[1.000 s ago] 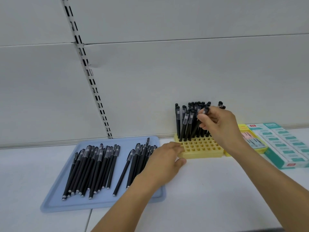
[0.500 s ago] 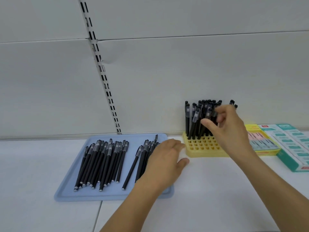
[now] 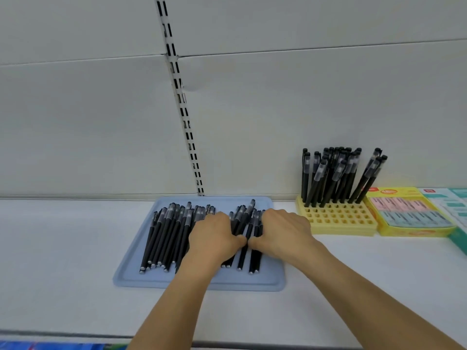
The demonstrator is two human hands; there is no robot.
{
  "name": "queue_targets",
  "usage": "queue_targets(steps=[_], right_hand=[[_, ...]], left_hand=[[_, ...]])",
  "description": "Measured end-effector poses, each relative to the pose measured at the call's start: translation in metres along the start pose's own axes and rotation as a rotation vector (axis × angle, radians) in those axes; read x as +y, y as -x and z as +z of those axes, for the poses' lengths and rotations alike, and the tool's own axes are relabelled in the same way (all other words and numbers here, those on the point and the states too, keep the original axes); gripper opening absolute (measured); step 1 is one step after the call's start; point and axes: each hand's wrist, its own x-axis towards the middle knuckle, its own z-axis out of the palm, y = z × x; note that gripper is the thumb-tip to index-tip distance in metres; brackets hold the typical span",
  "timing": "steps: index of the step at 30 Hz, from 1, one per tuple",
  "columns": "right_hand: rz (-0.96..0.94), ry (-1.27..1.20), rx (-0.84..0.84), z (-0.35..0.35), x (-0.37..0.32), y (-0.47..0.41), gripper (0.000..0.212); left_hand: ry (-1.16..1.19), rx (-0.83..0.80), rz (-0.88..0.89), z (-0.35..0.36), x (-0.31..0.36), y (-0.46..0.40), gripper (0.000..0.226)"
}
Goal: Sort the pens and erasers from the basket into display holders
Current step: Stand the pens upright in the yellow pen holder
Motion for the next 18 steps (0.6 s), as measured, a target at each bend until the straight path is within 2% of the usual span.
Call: queue_targets(steps=[4, 7, 11, 13, 15, 18], right_hand=[[0.054, -0.06, -0.028, 0.005, -0.001, -0.005, 0.034], [0.082, -0.178, -0.037, 0.008, 0.01, -0.006, 0.038], [0.08, -0.484, 0.027, 0.001, 0.031, 0.002, 0.043], [0.045, -0.606, 0.113, -0.006, 0.045, 0.012, 0.034], [0.023, -0.712, 0.23, -0.015, 0.063, 0.022, 0.026], [0.054, -0.834, 0.434, -0.027, 0.096, 0.033, 0.025]], left_hand=[[-0.04, 0.007, -0.004, 0.004, 0.0, -0.005, 0.015], [-0.01, 0.077, -0.026, 0.006, -0.007, -0.007, 0.023], [0.081, 0.258, 0.006, 0.003, -0.014, -0.009, 0.016], [0.267, 0.324, 0.032, 0.001, -0.015, -0.012, 0.015], [0.621, 0.314, 0.058, -0.001, -0.008, -0.012, 0.013], [1.277, 0.079, 0.029, -0.006, 0.01, -0.01, 0.016]])
